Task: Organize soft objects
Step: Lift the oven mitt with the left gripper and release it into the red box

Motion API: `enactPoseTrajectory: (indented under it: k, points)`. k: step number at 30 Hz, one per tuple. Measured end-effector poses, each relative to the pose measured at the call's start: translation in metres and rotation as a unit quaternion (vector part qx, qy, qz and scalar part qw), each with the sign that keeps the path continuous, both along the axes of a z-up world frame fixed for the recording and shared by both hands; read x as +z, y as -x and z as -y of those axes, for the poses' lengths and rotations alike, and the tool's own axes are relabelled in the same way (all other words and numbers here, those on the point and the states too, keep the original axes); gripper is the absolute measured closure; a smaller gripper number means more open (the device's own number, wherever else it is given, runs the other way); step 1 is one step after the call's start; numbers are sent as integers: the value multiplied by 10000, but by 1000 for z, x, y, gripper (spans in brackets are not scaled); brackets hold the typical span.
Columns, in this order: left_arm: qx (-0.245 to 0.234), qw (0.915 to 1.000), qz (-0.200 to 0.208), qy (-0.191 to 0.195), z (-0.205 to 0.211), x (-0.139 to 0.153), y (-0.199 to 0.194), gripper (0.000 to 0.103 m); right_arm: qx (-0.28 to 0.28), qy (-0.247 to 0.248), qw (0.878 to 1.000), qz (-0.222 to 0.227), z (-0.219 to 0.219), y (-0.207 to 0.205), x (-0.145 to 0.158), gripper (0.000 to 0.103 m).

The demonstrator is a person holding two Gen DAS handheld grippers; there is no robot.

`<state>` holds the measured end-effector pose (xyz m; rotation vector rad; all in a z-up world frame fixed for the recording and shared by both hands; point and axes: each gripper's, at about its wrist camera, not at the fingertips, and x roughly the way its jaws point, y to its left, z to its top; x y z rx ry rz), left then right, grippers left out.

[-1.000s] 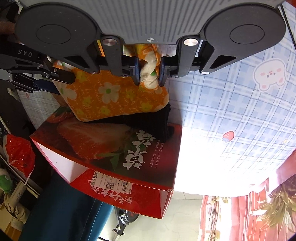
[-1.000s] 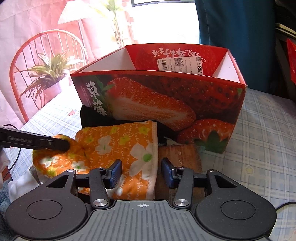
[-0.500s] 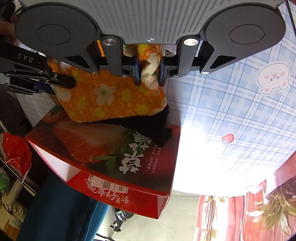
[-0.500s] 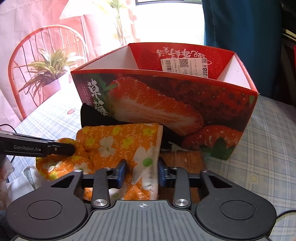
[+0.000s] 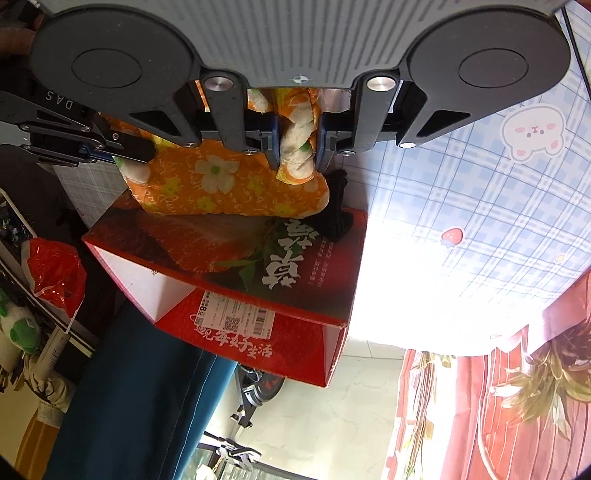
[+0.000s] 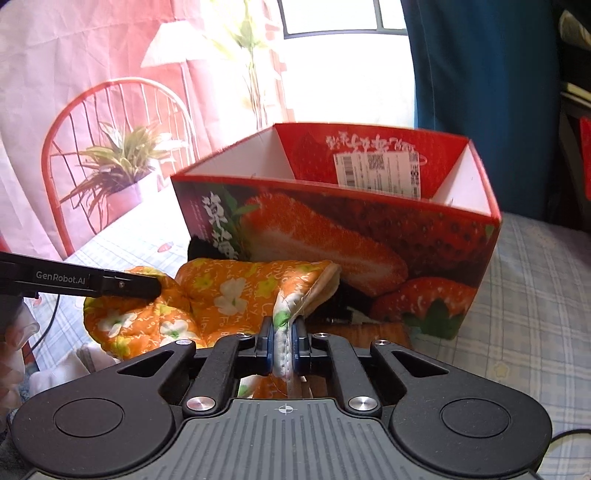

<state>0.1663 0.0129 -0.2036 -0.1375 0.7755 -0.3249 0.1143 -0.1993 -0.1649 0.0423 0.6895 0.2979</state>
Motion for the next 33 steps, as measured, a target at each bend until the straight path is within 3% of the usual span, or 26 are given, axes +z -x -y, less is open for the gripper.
enactPoseTrajectory:
  k: [14, 22, 29, 33]
  points:
    - [-69, 9970, 768, 76, -1, 52, 18, 84, 19, 3, 9966, 822, 3, 21, 55, 95]
    - [-219, 9926, 1196, 48, 10, 83, 10, 84, -31, -234, 9951, 958, 18, 9, 83, 95]
    - [-369, 9865, 1585, -196, 38, 110, -37, 84, -58, 91, 9929, 1183, 35, -38, 109, 95]
    - [-466, 9879, 1435, -374, 56, 109, -83, 84, -308, 22, 9938, 1068, 50, -88, 107, 95]
